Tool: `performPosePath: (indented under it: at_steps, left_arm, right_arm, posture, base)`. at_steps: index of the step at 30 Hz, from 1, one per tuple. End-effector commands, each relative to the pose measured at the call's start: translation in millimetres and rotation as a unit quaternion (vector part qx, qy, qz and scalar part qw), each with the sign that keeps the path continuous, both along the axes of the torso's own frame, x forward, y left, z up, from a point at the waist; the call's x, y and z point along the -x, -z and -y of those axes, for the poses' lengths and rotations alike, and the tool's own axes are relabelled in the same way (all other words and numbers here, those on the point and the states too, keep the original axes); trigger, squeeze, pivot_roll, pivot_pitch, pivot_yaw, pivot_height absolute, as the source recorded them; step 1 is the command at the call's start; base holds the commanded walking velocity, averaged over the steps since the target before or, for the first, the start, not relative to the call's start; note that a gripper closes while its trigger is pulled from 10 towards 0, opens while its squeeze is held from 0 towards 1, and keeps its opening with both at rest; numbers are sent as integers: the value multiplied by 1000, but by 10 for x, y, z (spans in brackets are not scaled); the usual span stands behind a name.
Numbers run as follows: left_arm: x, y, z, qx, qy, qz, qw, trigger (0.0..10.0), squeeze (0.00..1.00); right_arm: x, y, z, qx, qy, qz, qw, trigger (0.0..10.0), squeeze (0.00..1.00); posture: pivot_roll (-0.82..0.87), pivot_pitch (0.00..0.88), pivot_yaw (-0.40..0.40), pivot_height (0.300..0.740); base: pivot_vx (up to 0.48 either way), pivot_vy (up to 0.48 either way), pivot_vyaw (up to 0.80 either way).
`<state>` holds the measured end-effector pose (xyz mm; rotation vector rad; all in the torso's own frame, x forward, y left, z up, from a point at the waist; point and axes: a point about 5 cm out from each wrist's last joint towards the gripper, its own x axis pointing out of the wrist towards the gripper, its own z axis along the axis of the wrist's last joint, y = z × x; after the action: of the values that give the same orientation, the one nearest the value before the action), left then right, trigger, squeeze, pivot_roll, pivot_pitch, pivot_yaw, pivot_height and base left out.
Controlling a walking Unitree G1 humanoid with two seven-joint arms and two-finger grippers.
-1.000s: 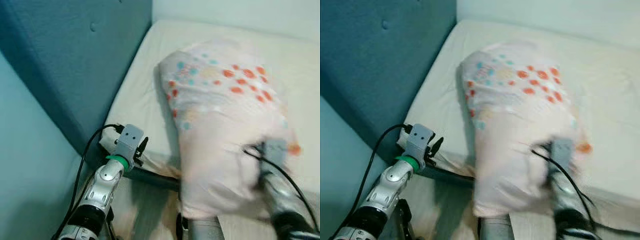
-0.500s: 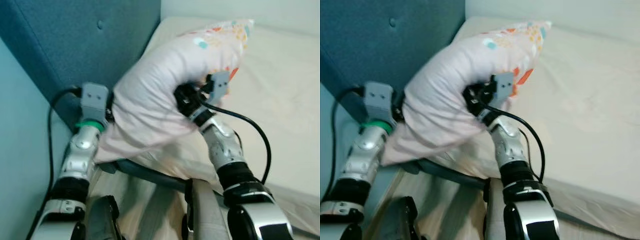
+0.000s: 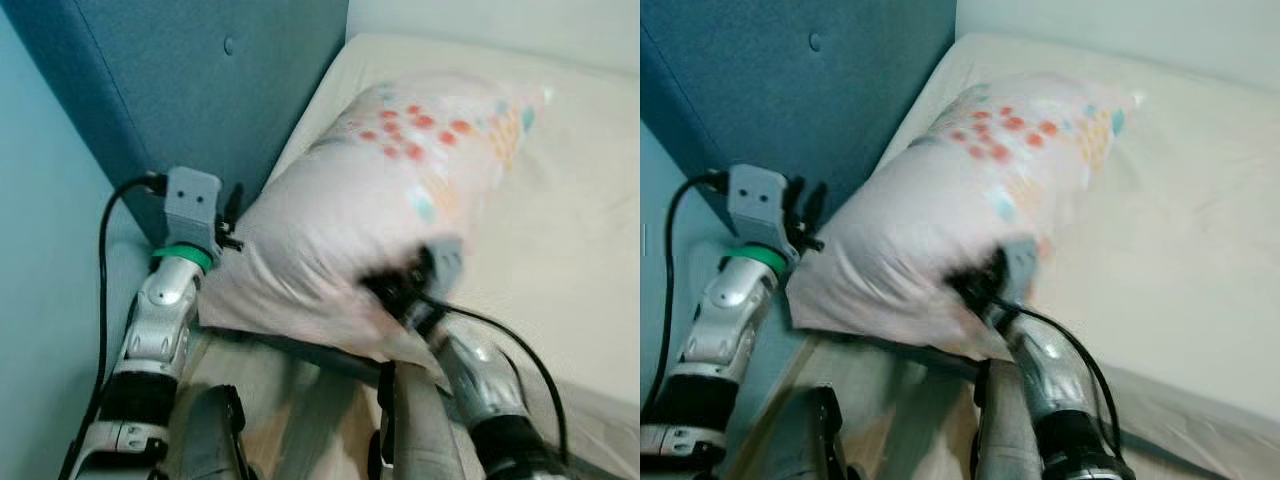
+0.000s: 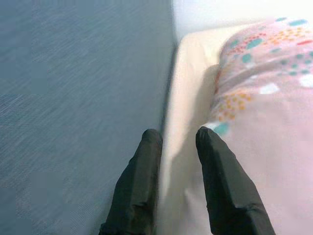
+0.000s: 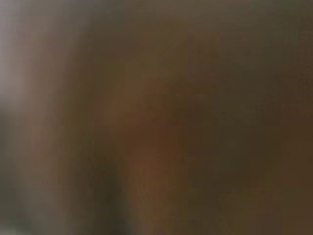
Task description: Clean up the room
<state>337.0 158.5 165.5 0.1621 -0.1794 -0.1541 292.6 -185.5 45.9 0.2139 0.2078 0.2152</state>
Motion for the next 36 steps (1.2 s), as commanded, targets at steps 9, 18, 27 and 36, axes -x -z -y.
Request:
performPosePath:
  at_steps: [9,18,27,36]
  left_arm:
    - [-10,88,28,0,46,-39,998,10000,0]
    - [-69,34,12,-6,84,-66,994,10000,0]
    - [298,-107,224,-30,263,-75,961,10000,0]
    - [553,-9,169,-53,327,-115,937,10000,0]
  right_arm:
    - [147,18,983,63,320,-50,944,10000,0]
    - [-174,-283,434,-14,111,6,994,10000,0]
    - [277,22,-80,31,-206,-71,976,10000,0]
    - [452,36,856,175,-43,-108,978,10000,0]
  posture:
    - [-54,38,64,555]
    - [-54,52,62,555]
    - [-48,65,59,555]
    - [-57,72,65,555]
  base:
    - [0,0,0]
    - [0,0,0]
    - [0,0,0]
    - [0,0,0]
